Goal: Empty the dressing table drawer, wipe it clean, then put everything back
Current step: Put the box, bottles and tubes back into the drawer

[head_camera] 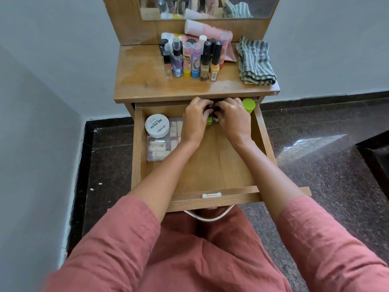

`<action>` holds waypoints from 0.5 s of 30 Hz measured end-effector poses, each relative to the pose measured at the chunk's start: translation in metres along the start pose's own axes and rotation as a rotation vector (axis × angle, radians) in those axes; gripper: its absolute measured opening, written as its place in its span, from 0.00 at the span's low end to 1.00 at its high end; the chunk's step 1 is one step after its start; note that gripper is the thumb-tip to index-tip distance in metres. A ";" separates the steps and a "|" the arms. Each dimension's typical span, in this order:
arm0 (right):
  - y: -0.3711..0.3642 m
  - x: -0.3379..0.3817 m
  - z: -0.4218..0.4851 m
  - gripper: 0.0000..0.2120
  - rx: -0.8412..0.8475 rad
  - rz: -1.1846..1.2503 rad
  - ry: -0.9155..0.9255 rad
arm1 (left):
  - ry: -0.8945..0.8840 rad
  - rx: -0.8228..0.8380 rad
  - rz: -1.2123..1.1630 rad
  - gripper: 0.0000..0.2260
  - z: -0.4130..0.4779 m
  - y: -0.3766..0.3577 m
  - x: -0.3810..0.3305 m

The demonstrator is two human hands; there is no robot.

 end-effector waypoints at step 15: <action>-0.009 -0.001 0.000 0.04 -0.123 -0.134 0.000 | -0.016 -0.011 -0.021 0.09 -0.003 -0.010 0.009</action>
Point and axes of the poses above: each hand's wrist, its own z-axis towards the middle knuckle, its own y-axis out of the back of the hand, x = y × z, the point moved 3 cm from there along z, towards the middle knuckle, and after that the axes turned 10 degrees about -z, right-handed, at the moved point
